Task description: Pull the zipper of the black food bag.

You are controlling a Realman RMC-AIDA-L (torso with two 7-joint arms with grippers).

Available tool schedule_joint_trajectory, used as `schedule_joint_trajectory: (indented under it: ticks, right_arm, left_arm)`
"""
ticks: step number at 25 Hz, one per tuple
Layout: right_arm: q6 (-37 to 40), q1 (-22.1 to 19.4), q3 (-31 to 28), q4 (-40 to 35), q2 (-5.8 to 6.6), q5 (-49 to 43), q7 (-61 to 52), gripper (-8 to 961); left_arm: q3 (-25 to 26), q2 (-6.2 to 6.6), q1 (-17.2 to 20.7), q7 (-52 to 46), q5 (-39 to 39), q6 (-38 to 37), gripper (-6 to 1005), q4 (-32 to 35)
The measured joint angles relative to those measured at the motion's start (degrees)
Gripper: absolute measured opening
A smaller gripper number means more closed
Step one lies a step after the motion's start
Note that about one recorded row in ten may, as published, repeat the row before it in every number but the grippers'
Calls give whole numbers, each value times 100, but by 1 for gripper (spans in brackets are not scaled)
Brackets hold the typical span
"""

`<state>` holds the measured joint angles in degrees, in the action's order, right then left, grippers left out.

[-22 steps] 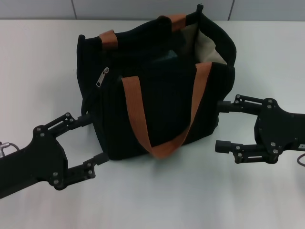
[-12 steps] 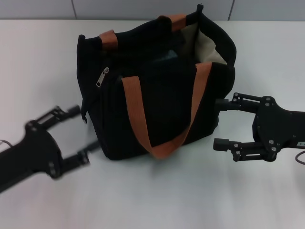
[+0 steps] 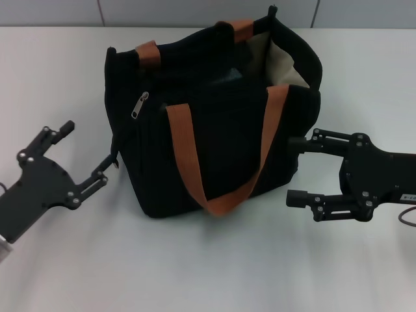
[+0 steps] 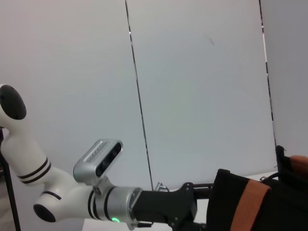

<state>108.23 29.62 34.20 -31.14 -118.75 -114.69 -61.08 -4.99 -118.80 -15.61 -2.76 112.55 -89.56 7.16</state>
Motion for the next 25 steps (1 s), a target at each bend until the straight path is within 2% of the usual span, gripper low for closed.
schedule_joint_trajectory:
  ticks: [4, 5, 6, 8, 10, 11, 15, 21, 23, 25]
  right_arm:
    - [-3, 0, 6, 1, -7, 0, -42, 830]
    - [1, 8, 7, 0, -11, 0, -82, 830]
    - [1, 8, 7, 0, -11, 0, -82, 830]
    - [8, 31, 8, 0, -16, 0, -123, 830]
    - [14, 39, -6, 1, -22, 0, -152, 830]
    - [14, 39, -6, 1, -22, 0, -152, 830]
    - [32, 2, -34, 3, -25, -1, -163, 831]
    - [36, -35, -46, 3, -25, 12, -171, 831]
    - [38, -54, -54, 3, -25, 73, -233, 831]
    - [39, -54, -54, 3, -25, 88, -282, 831]
  left_arm:
    - [20, -7, -53, 494, 0, 99, 796, -265]
    - [179, -17, -118, 1049, -47, 205, 797, -554]
    - [179, -17, -118, 1049, -47, 205, 797, -554]
    - [499, -26, -165, 1627, -118, 353, 797, -886]
    - [1131, -30, -200, 2544, -158, 506, 796, -1443]
    - [1131, -30, -200, 2544, -158, 506, 796, -1443]
    - [1649, -29, -191, 2867, -162, 494, 795, -1723]
    - [1701, -32, -69, 2909, -162, 196, 794, -1744]
    - [1674, -36, 63, 2938, -137, -231, 793, -1797]
    - [1664, -38, 51, 2953, -105, -291, 793, -1834]
